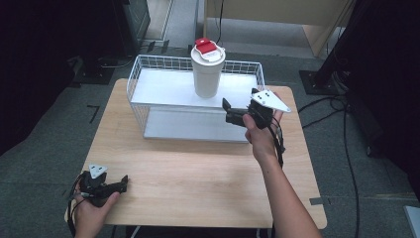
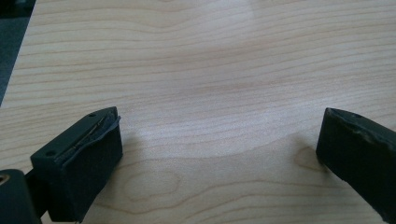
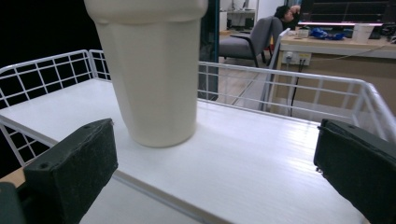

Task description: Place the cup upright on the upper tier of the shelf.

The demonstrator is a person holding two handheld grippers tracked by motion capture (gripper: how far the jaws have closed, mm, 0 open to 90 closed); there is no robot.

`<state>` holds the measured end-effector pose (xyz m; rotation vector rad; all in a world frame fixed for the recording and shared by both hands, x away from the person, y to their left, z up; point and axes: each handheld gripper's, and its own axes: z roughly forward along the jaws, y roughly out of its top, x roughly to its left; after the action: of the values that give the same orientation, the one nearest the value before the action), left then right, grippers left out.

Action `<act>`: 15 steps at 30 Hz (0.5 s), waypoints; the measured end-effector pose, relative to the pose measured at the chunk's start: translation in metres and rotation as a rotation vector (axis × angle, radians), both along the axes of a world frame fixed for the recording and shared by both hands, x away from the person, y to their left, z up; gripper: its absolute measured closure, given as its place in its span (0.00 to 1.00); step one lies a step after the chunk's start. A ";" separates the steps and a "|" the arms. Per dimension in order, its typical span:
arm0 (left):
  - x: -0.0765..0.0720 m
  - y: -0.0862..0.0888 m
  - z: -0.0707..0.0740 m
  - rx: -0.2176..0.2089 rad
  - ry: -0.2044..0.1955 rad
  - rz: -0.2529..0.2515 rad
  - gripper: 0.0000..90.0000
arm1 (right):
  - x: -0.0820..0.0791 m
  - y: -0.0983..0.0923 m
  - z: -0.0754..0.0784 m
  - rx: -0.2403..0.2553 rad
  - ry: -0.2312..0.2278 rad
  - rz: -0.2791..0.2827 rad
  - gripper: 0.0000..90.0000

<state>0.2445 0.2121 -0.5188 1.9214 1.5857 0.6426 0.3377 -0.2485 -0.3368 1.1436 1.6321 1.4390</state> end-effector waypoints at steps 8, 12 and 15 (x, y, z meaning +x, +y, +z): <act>0.000 0.000 0.000 0.000 0.000 0.000 0.01 | -0.024 -0.028 -0.013 0.007 -0.006 -0.030 0.00; 0.000 0.000 0.000 -0.001 0.000 0.001 0.01 | -0.035 -0.042 -0.019 0.017 -0.017 -0.049 0.00; 0.000 0.000 0.000 -0.001 0.001 0.000 0.01 | -0.043 -0.052 -0.025 0.007 -0.017 -0.063 0.00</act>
<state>0.2445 0.2121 -0.5188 1.9211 1.5864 0.6415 0.2950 -0.3005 -0.3615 1.1727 1.5666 1.4121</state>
